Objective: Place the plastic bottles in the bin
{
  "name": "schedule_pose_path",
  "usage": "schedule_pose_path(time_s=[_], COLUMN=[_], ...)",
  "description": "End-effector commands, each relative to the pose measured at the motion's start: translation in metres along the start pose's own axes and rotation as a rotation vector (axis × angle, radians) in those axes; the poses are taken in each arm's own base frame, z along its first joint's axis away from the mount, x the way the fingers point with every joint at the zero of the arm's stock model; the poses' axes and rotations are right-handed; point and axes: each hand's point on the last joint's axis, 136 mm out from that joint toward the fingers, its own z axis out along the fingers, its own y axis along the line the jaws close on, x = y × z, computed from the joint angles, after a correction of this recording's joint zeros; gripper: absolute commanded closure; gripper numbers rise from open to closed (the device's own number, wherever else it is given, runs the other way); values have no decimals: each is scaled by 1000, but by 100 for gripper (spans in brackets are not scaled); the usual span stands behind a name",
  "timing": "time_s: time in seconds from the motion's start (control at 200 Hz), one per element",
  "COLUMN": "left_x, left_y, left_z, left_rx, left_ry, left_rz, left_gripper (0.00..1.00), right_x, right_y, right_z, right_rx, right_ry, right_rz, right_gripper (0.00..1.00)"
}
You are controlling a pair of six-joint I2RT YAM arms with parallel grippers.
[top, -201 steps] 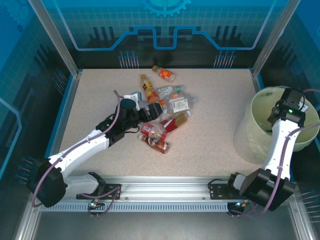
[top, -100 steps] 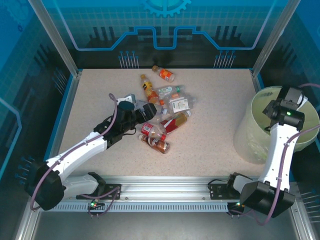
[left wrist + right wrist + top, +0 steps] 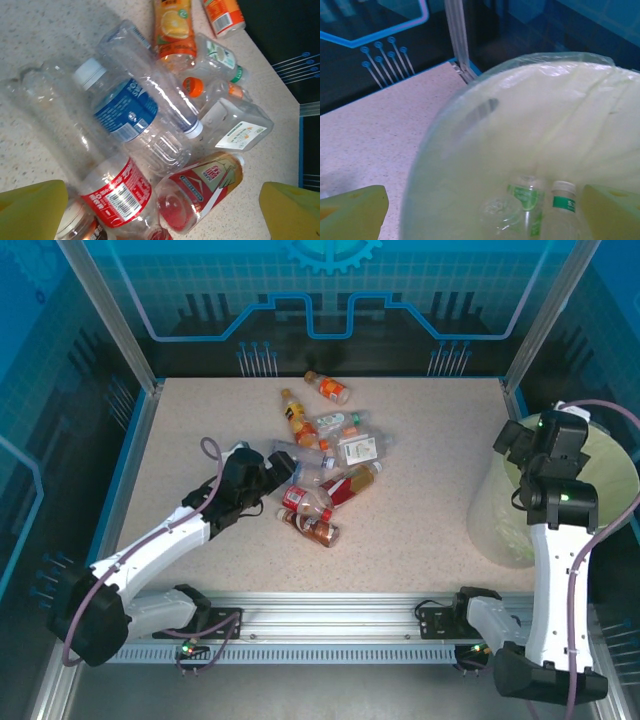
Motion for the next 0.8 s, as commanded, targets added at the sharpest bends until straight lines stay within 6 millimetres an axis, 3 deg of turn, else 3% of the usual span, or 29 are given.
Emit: schedule_pose_path(time_s=[0.0, 0.11, 0.3, 0.48, 0.795], left_x=[9, 19, 33, 61, 101], left_y=[24, 35, 50, 66, 64], left_z=[3, 6, 11, 14, 32], left_rx=[-94, -141, -181, -249, -243], left_ry=[29, 69, 105, 154, 255], left_rz=[-72, -110, -163, -246, -266], left_gripper=[1, 1, 1, 2, 30], right_x=[-14, -14, -10, 2, 32], right_y=[23, 45, 101, 142, 179], right_z=[-15, -26, -55, -75, -82], right_rx=[-110, -209, -518, -731, -823], right_ry=[-64, -94, -146, -143, -94], right_rz=[-14, -41, -60, -105, -251], right_gripper=[0, 0, 0, 0, 0])
